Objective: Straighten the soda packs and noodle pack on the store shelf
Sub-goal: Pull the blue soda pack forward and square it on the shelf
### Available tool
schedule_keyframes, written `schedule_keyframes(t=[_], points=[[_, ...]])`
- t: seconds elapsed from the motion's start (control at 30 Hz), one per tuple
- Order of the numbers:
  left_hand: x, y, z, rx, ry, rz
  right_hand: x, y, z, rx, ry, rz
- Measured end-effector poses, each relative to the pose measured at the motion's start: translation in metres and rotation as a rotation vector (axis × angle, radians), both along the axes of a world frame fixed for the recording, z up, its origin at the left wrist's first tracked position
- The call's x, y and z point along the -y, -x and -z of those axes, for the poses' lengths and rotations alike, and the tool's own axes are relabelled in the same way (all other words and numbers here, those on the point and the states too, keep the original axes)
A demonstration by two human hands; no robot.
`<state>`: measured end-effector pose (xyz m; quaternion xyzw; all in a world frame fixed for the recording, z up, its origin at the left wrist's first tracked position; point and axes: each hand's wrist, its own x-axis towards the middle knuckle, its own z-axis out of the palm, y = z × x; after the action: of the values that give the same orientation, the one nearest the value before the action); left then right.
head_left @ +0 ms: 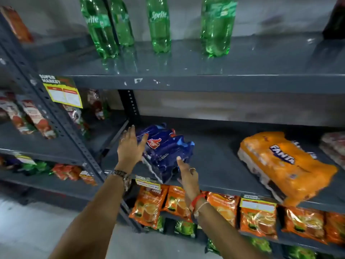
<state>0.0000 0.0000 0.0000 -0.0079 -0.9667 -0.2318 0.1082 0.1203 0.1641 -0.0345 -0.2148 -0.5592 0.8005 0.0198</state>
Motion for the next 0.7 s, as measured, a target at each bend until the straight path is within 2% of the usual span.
schedule_keyframes(t=[0.1,0.2,0.3,0.37,0.47,0.57,0.7], points=[[0.004,0.026,0.0,0.227,-0.23,0.088,0.007,0.022,0.005,0.014,0.183,-0.02],[0.005,0.046,0.0,0.33,-0.341,0.047,0.011,0.04,0.011,0.024,0.183,0.052],[0.003,0.065,0.002,0.354,-0.45,0.04,0.004,0.052,0.01,0.047,0.078,0.069],[0.004,0.075,-0.002,0.416,-0.484,0.069,-0.002,0.057,0.01,0.066,0.095,0.051],[0.013,0.089,-0.008,0.539,-0.436,0.07,-0.009,0.067,0.008,0.078,0.179,0.141],[0.019,0.094,-0.009,0.581,-0.439,0.024,-0.019,0.076,-0.002,0.051,0.181,0.145],[0.027,0.078,0.003,0.513,-0.619,-0.066,-0.033,0.082,-0.002,-0.126,0.031,0.02]])
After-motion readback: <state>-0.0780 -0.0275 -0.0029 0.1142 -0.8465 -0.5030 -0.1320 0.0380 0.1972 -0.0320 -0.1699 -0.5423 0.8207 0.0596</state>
